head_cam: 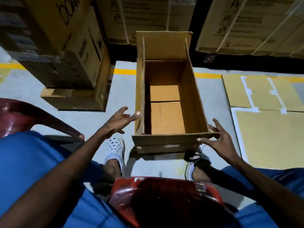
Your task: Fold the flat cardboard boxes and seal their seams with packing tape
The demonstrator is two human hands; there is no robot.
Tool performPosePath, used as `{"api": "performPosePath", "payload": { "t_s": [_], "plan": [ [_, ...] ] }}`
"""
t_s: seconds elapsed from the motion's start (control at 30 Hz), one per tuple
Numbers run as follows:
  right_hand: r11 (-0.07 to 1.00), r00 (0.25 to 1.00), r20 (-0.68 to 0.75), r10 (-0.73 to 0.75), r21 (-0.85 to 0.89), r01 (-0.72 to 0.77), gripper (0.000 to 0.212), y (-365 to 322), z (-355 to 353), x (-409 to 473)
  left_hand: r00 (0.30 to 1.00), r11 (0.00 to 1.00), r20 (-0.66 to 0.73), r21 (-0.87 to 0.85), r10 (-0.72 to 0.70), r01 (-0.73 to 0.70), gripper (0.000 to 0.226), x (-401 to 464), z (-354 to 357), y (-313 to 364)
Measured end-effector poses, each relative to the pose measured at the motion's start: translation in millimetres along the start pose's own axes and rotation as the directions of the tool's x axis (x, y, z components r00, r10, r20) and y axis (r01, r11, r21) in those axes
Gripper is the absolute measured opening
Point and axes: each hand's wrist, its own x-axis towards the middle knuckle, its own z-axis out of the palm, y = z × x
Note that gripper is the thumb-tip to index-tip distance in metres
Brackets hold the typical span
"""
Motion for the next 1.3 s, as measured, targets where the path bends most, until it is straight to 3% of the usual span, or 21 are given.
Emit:
{"api": "performPosePath", "payload": {
  "t_s": [0.07, 0.13, 0.17, 0.23, 0.3, 0.37, 0.43, 0.47, 0.53, 0.63, 0.73, 0.8, 0.87, 0.93, 1.0, 1.17, 1.23, 1.3],
  "plan": [
    [0.992, 0.99, -0.081, -0.114, -0.063, 0.109, 0.119, -10, -7, -1, 0.985, 0.942, -0.093, 0.318, 0.143, -0.107, 0.089, 11, 4, -4],
    [0.903, 0.95, -0.027, -0.312, -0.319, 0.288, 0.121, -18, -12, -2, 0.968, 0.776, -0.057, 0.611, 0.243, -0.159, 0.096, 19, -7, -5],
    [0.776, 0.9, 0.081, -0.429, -0.477, 0.413, 0.116, -23, -13, 1, 0.962, 0.691, -0.019, 0.7, 0.274, -0.183, 0.1, 22, -17, -5],
    [0.377, 0.696, 0.402, -0.595, -0.625, 0.684, 0.089, -33, -14, 16, 0.904, 0.519, 0.108, 0.787, 0.415, -0.332, 0.093, 24, -32, 6],
    [0.011, 0.507, 0.643, -0.574, -0.613, 0.79, 0.057, -47, -14, 36, 0.771, 0.317, 0.332, 0.77, 0.543, -0.554, 0.07, 25, -36, 24],
    [-0.137, 0.508, 0.741, -0.44, -0.614, 0.777, 0.064, -59, -15, 51, 0.715, 0.119, 0.518, 0.766, 0.469, -0.632, 0.058, 23, -27, 44],
    [-0.123, 0.574, 0.739, -0.352, -0.645, 0.754, 0.077, -69, -18, 57, 0.748, -0.037, 0.565, 0.806, 0.348, -0.591, 0.077, 21, -19, 58],
    [-0.123, 0.605, 0.728, -0.324, -0.666, 0.736, 0.082, -74, -21, 58, 0.759, -0.069, 0.539, 0.829, 0.365, -0.556, 0.085, 19, -17, 62],
    [-0.146, 0.656, 0.706, -0.266, -0.702, 0.697, 0.094, -82, -28, 57, 0.793, -0.006, 0.432, 0.879, 0.429, -0.476, 0.085, 14, -20, 68],
    [-0.203, 0.757, 0.649, -0.073, -0.753, 0.626, 0.119, -86, -39, 54, 0.921, 0.125, 0.273, 0.94, 0.278, -0.316, 0.062, 23, -36, 70],
    [-0.204, 0.817, 0.576, -0.03, -0.804, 0.559, 0.127, -76, -44, 56, 0.924, 0.244, 0.258, 0.912, 0.282, -0.33, 0.045, 31, -41, 62],
    [-0.138, 0.875, 0.471, -0.106, -0.879, 0.457, 0.124, -66, -45, 62, 0.889, 0.297, 0.252, 0.878, 0.381, -0.376, 0.058, 34, -35, 57],
    [-0.037, 0.938, 0.304, -0.164, -0.952, 0.302, 0.121, -57, -47, 72, 0.889, 0.378, 0.153, 0.864, 0.432, -0.333, 0.078, 33, -25, 56],
    [0.034, 0.971, 0.166, -0.172, -0.984, 0.174, 0.114, -46, -44, 82, 0.922, 0.54, 0.013, 0.808, 0.386, -0.237, 0.093, 34, -16, 54],
    [0.035, 0.987, 0.076, -0.139, -0.996, 0.082, 0.111, -33, -31, 89, 0.95, 0.629, -0.025, 0.754, 0.312, -0.186, 0.106, 38, -12, 56],
    [0.052, 0.993, -0.019, -0.114, -0.999, -0.013, 0.124, -14, 9, 113, 0.962, 0.497, 0.077, 0.844, 0.263, -0.203, 0.118, 54, -18, 83],
    [0.044, 0.995, -0.046, -0.091, -0.998, -0.042, 0.131, -9, 16, 124, 0.969, 0.562, 0.05, 0.807, 0.243, -0.183, 0.119, 66, -20, 95],
    [0.031, 0.998, -0.037, -0.06, -0.999, -0.036, 0.139, -4, 20, 136, 0.977, 0.707, -0.015, 0.693, 0.214, -0.145, 0.122, 84, -18, 104]
  ]
}}
